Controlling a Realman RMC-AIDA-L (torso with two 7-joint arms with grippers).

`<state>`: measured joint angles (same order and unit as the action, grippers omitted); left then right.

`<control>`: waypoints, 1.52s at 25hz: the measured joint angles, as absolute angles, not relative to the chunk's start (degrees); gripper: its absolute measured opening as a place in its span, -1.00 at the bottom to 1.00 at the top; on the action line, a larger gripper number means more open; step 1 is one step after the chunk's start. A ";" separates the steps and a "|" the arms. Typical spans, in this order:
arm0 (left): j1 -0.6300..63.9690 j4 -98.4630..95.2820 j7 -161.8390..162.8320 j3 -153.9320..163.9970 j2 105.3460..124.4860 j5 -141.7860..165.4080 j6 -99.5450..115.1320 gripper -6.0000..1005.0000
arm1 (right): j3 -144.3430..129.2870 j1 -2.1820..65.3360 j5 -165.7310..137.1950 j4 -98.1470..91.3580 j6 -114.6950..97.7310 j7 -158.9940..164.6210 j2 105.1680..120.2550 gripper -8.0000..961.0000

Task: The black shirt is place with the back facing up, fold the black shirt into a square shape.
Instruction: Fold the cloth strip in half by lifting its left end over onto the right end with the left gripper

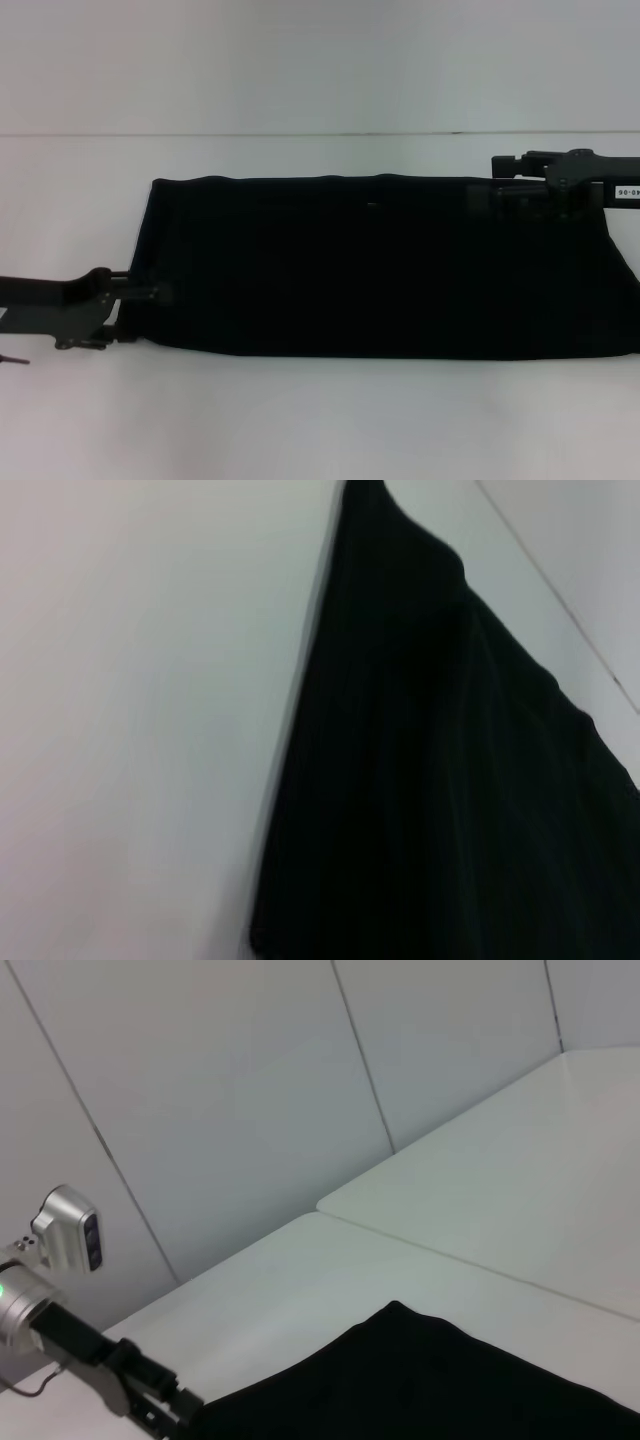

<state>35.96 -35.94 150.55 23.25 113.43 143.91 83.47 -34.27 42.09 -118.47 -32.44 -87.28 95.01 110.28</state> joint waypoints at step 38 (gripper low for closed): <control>36.23 -33.83 150.96 24.99 113.47 145.42 82.74 0.72 | -33.35 42.71 -118.45 -32.52 -87.58 95.13 110.19 0.91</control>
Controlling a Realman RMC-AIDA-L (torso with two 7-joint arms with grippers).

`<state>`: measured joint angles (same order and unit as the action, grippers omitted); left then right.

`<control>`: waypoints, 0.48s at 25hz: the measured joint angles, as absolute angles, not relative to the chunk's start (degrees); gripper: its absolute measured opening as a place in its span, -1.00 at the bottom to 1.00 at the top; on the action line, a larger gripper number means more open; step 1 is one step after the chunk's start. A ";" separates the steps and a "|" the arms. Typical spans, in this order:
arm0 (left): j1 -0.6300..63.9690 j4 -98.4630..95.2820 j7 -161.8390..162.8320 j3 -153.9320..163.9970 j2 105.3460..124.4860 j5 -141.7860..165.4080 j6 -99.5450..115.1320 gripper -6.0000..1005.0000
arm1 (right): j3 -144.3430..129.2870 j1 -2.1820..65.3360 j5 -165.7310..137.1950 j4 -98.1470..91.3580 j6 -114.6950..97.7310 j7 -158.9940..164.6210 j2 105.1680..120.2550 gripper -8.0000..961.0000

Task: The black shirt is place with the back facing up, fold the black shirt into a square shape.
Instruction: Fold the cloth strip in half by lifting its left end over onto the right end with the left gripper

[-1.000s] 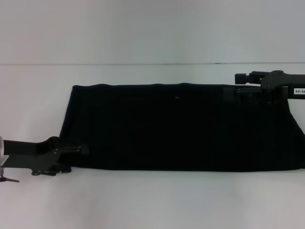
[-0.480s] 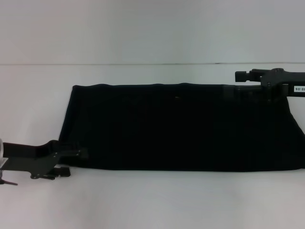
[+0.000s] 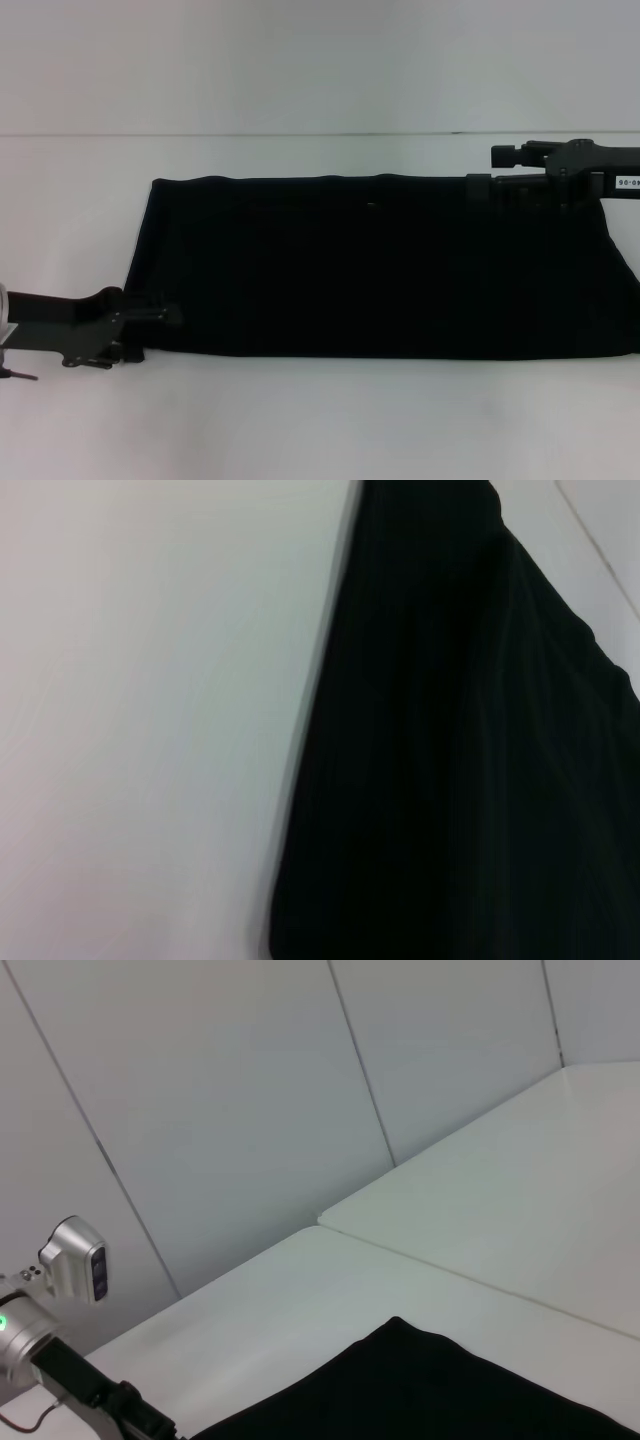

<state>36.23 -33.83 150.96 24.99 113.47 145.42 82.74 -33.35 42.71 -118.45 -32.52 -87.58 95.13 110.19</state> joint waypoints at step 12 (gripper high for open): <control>36.36 -33.84 151.20 25.13 113.38 146.28 81.66 0.72 | -32.68 42.74 -118.38 -32.52 -87.46 95.18 110.02 0.91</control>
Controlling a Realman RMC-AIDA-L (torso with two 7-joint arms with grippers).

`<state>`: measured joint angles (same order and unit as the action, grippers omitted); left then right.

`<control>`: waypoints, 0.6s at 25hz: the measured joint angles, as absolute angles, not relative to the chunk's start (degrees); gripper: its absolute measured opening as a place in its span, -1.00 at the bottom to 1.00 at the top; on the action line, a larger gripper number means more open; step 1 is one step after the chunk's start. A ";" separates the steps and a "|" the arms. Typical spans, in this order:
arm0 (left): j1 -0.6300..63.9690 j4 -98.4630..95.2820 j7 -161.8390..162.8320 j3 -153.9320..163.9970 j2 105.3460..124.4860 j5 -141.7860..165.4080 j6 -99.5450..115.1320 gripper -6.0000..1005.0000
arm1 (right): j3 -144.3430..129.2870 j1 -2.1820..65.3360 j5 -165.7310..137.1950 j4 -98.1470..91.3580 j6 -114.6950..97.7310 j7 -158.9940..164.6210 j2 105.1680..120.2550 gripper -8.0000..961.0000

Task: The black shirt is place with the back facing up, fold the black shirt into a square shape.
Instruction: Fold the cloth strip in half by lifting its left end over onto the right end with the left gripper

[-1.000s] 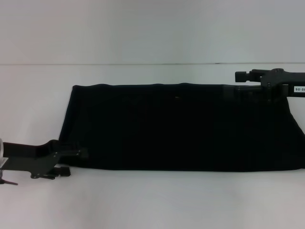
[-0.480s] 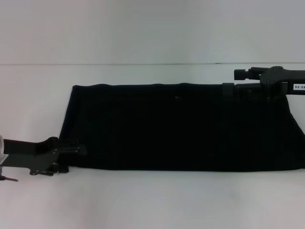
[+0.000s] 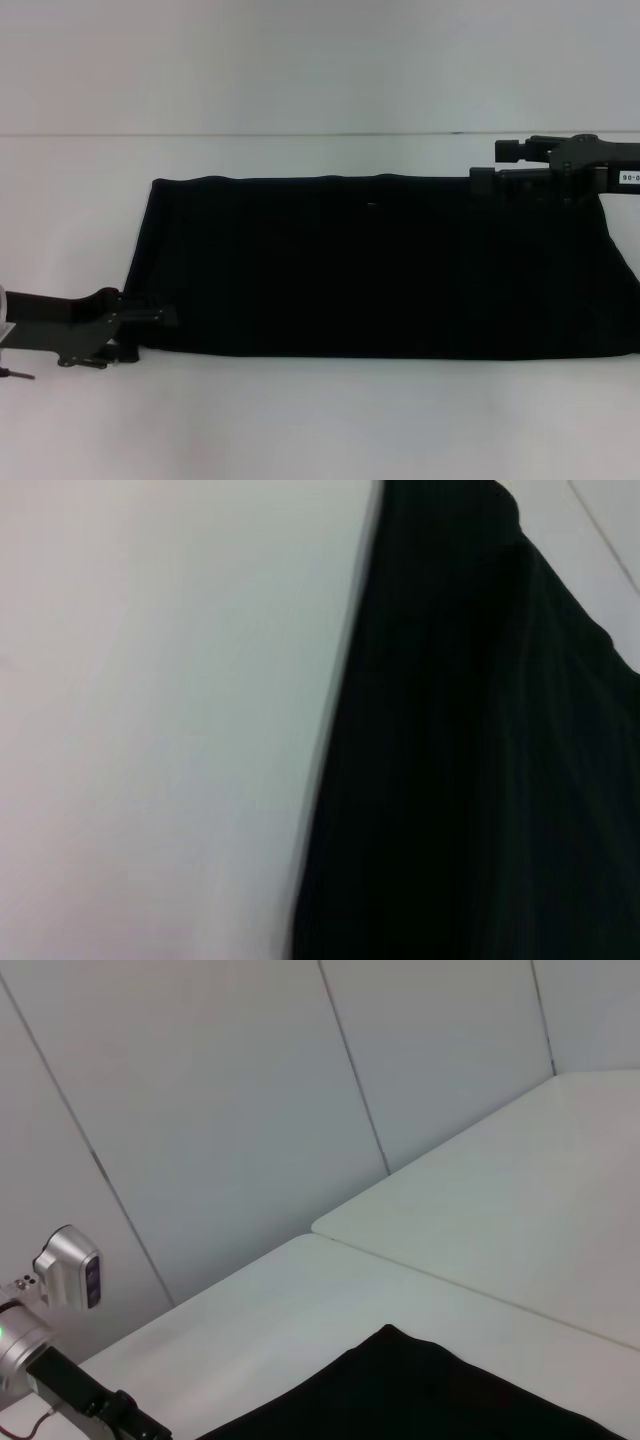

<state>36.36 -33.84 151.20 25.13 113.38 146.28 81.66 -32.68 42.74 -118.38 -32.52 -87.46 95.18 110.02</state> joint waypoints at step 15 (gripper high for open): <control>38.64 -32.15 151.02 25.31 112.97 146.43 78.31 0.72 | -32.60 42.72 -118.21 -32.52 -87.39 95.18 110.01 0.91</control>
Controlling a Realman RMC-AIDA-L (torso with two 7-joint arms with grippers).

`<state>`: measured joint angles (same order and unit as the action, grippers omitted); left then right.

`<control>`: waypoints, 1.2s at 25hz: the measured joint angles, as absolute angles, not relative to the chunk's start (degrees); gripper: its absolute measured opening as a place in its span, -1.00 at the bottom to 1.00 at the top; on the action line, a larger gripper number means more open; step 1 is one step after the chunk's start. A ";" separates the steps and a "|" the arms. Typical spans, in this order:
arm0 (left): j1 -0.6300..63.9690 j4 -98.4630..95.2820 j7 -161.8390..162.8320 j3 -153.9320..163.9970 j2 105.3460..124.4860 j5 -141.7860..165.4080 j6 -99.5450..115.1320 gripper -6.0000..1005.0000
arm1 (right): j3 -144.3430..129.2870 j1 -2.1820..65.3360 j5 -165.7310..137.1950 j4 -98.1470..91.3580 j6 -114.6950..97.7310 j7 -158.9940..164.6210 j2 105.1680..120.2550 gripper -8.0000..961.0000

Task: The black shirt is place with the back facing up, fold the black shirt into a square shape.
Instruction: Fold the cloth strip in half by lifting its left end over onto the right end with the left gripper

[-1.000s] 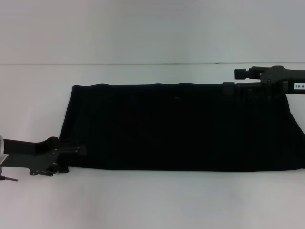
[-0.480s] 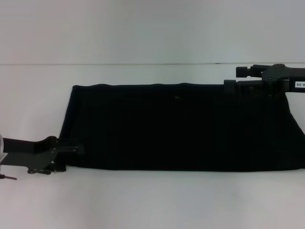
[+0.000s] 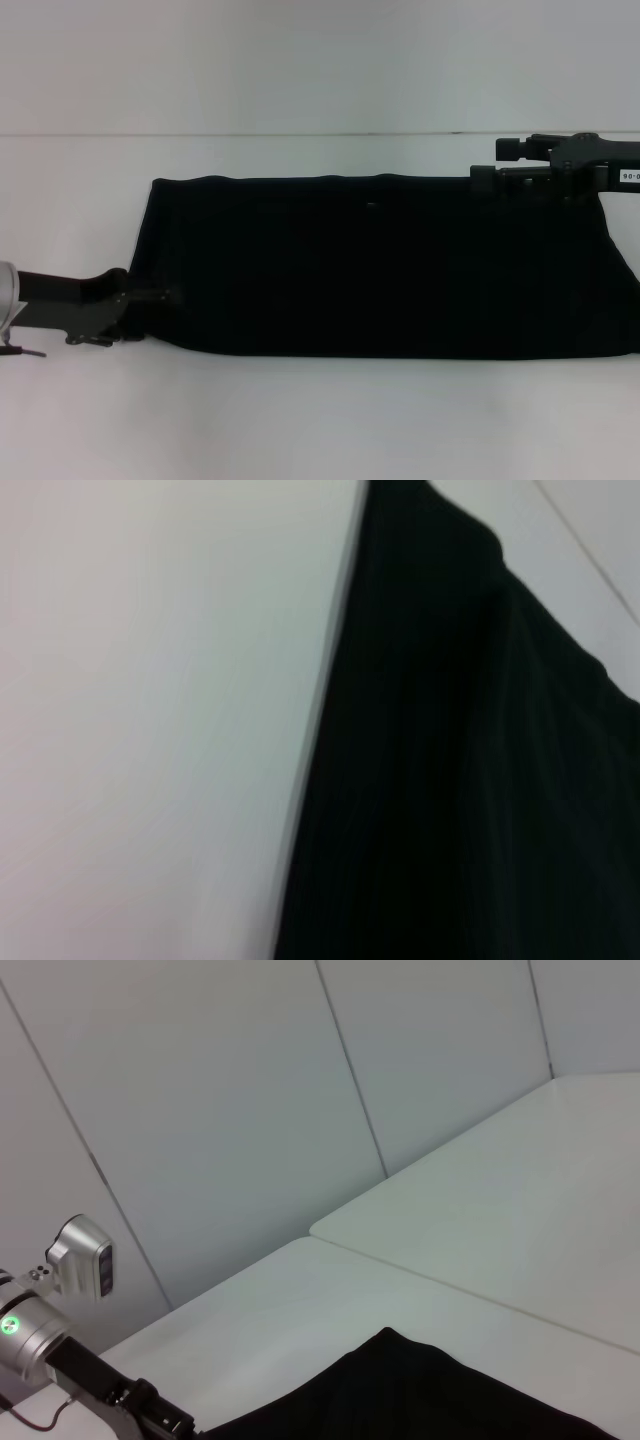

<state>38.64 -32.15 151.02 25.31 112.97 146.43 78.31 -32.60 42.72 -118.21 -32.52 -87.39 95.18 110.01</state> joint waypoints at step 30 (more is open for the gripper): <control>39.38 -31.83 145.33 24.99 112.64 145.51 74.26 -0.10 | -32.61 42.45 -117.59 -32.45 -87.28 94.94 109.86 0.91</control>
<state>39.38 -31.83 145.33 24.99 112.64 145.51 74.26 -32.61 42.45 -117.59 -32.45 -87.28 94.94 109.86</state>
